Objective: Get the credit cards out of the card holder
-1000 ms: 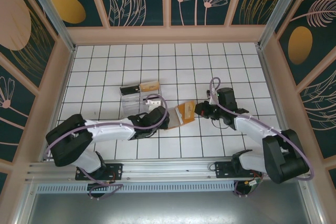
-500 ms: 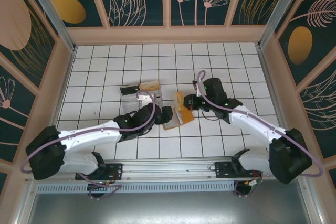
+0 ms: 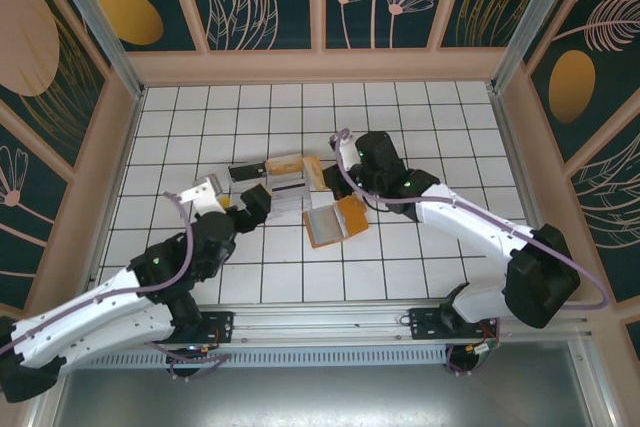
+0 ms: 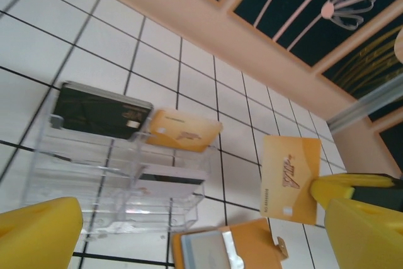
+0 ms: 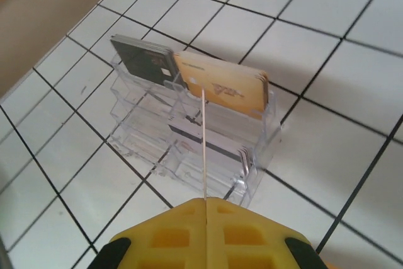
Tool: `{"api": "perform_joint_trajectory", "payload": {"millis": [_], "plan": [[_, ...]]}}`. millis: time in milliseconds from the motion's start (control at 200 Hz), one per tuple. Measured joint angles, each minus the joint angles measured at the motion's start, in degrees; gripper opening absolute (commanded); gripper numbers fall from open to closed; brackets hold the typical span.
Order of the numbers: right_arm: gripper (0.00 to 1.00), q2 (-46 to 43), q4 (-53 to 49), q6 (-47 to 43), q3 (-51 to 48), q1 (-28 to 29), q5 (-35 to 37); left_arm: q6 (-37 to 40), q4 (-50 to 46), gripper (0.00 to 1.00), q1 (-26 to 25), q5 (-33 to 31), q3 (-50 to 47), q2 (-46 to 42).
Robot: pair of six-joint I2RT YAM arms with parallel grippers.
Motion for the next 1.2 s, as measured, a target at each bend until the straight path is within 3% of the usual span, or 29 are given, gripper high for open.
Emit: {"api": "perform_joint_trajectory", "payload": {"millis": [200, 425, 621, 911, 1196], "plan": [[0.0, 1.16, -0.79, -18.03, 3.5, 3.52, 1.97, -0.09, -2.12, 0.99, 0.0, -1.18, -3.02, -3.61], [0.0, 7.85, -3.76, -34.99, 13.97, 3.89, 3.85, 0.2, -3.26, 0.99, 0.0, -1.16, -3.23, -4.61], [0.0, 11.58, -6.78, -47.91, 15.8, 4.02, 6.21, 0.35, -3.61, 0.99, 0.0, -1.18, -3.52, -6.82], [0.0, 14.88, -7.72, -61.42, 16.33, 5.62, 12.17, 1.03, -3.72, 0.99, 0.0, -1.2, -3.78, -7.5], [0.0, 19.54, -8.39, -66.75, 20.76, 8.94, 14.78, 1.84, -3.72, 0.99, 0.0, -1.2, -3.82, -7.5]]}}
